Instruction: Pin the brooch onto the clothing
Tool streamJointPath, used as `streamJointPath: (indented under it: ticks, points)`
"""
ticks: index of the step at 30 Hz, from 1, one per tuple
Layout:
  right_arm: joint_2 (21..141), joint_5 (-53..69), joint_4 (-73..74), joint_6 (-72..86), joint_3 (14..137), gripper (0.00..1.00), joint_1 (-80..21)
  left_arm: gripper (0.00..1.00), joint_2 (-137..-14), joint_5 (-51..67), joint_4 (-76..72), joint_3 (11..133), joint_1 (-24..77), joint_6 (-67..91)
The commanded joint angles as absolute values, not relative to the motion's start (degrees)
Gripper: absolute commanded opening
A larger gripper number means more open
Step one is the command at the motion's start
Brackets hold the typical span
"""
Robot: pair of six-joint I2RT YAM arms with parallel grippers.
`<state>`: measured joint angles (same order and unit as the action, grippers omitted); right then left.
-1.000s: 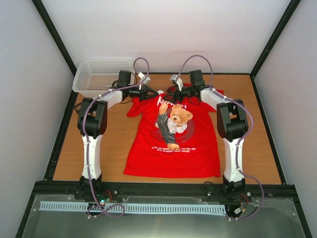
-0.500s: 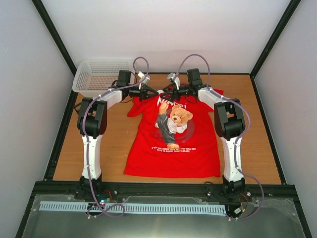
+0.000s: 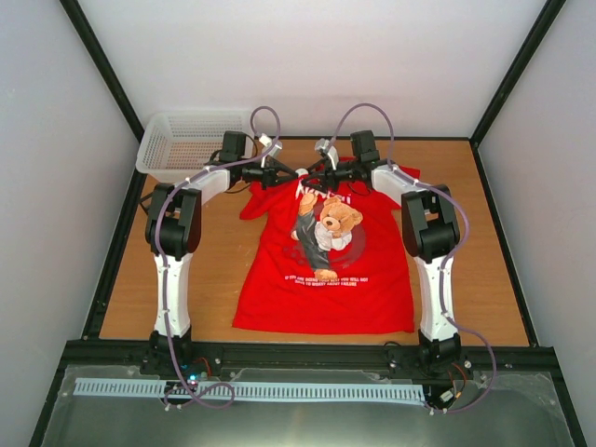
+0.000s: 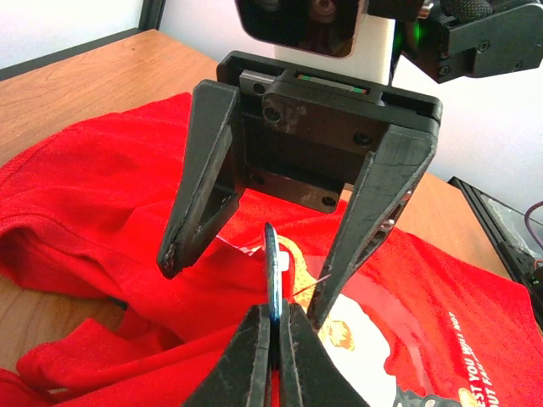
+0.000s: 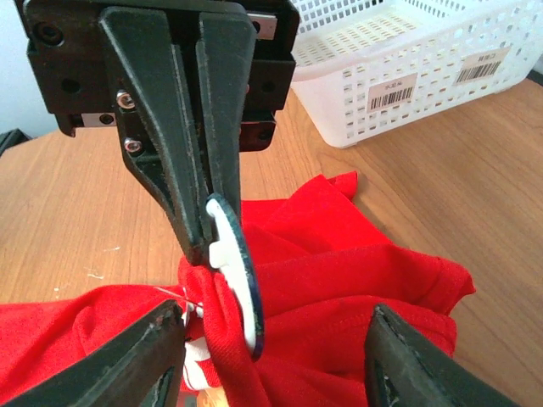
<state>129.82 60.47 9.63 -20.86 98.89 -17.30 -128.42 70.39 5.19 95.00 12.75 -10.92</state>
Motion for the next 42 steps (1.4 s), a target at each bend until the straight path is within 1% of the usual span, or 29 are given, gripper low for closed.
streamJointPath:
  ticks: [1,12,14,16,22,28,33,42]
  points:
    - [131.2,61.5,9.0,-20.2,101.0,0.55,-17.5,0.01,-128.5,73.1,5.2,97.0,12.6,-12.3]
    - [132.4,60.9,7.2,-16.6,102.5,0.56,-17.6,0.01,-127.6,73.7,4.6,95.7,12.5,-12.9]
    - [133.2,61.0,7.8,-16.3,103.7,0.54,-17.7,0.01,-127.1,73.7,3.8,94.9,12.6,-12.9]
    - [133.9,61.0,8.5,-16.1,104.6,0.51,-17.7,0.01,-126.8,73.7,3.0,94.3,12.7,-12.9]
    - [135.7,59.9,11.1,-16.3,107.0,0.46,-18.2,0.01,-125.8,73.3,2.6,93.6,13.0,-14.0]
    - [137.1,58.6,12.5,-14.6,109.4,0.45,-18.2,0.01,-124.1,72.9,0.7,91.6,13.4,-14.6]
    - [138.3,56.2,12.3,-10.0,111.3,0.42,-18.1,0.01,-122.5,72.0,-1.1,89.8,14.0,-15.2]
    - [140.4,55.1,13.4,-4.3,114.6,0.4,-18.1,0.01,-119.5,69.8,-2.1,86.8,15.1,-18.2]
